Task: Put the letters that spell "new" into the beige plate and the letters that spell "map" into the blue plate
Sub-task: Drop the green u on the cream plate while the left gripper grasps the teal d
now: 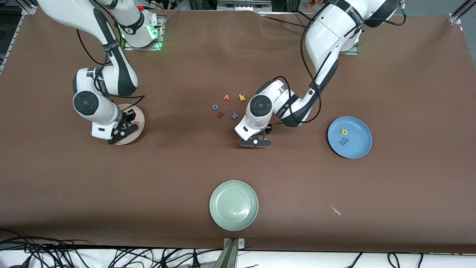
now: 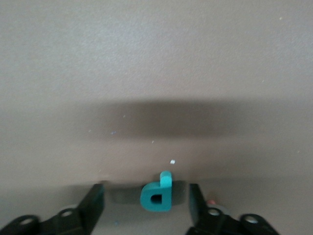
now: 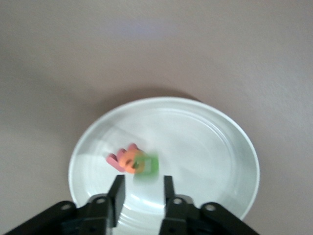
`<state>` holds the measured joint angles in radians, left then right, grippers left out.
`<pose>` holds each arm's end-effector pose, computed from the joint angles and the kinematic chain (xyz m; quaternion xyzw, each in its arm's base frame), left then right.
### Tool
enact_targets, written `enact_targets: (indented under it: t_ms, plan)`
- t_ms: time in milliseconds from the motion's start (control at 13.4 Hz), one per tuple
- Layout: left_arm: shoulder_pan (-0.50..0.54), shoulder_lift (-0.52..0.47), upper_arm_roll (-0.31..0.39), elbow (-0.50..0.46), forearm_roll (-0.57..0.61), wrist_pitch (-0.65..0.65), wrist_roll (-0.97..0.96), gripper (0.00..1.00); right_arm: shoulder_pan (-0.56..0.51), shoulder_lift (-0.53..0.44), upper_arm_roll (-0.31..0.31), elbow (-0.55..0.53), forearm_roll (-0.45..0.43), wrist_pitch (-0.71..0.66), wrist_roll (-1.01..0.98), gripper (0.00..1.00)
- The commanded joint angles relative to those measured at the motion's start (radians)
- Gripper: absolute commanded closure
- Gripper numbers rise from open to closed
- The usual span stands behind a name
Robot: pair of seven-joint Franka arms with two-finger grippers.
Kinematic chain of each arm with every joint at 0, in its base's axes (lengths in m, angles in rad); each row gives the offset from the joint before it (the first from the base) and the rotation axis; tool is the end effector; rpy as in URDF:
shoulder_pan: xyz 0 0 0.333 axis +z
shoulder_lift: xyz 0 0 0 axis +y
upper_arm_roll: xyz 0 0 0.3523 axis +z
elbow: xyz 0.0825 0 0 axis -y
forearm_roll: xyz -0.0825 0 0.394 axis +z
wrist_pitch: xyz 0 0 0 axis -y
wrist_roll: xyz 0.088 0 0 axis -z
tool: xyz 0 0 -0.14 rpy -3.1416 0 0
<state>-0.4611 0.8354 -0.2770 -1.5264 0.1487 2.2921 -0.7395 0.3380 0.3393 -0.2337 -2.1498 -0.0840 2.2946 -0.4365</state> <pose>0.5670 -0.4675 0.1571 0.9986 -0.0079 -0.0455 0.0237 0.5578 0.0534 0.2259 0.9478 0.2974 -0.1033 0.0513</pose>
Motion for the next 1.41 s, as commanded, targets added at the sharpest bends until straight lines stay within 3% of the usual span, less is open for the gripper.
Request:
enact_targets:
  t_ms: [0,74,298,446,669,967,1041,1116,1190,1264,1339]
  plan:
    - [-0.021,0.03,0.015,0.035,-0.008,0.018,-0.008,0.39,0.006,-0.028,-0.012,0.033,0.012,-0.079,0.004,0.0]
    - [-0.019,0.03,0.015,0.035,-0.004,0.018,-0.006,0.47,0.007,-0.025,-0.01,0.077,0.012,-0.136,0.012,0.0]
    - [-0.016,0.019,0.016,0.026,-0.004,-0.002,-0.003,0.82,0.016,-0.023,-0.001,0.177,0.015,-0.272,0.116,0.0]
    - [-0.018,0.011,0.015,0.025,-0.004,-0.034,-0.004,0.93,0.021,-0.023,0.008,0.247,0.015,-0.364,0.166,0.0]
    - [-0.004,-0.047,0.016,0.035,-0.003,-0.129,0.005,0.94,0.021,-0.023,0.011,0.39,0.036,-0.584,0.18,0.0]
    - [0.016,-0.056,0.016,0.037,-0.004,-0.134,0.019,0.95,0.021,-0.023,0.013,0.539,0.05,-0.783,0.246,0.0]
    - [0.015,-0.055,0.016,0.038,-0.014,-0.132,0.005,0.91,0.021,-0.026,0.013,0.566,0.053,-0.812,0.248,0.0]
    - [0.013,-0.053,0.016,0.037,-0.018,-0.129,-0.023,0.76,0.021,-0.031,0.014,0.577,0.059,-0.828,0.248,0.0]
    - [0.013,-0.049,0.016,0.037,-0.02,-0.123,-0.082,0.53,-0.003,-0.054,0.057,0.577,0.066,-0.831,0.255,0.0]
    - [0.004,-0.047,0.016,0.035,-0.015,-0.123,-0.124,0.23,-0.078,-0.093,0.147,0.574,0.064,-0.831,0.281,0.0]
    - [-0.001,-0.047,0.015,0.026,-0.006,-0.123,-0.12,0.01,-0.126,-0.117,0.213,0.571,0.05,-0.824,0.295,0.0]
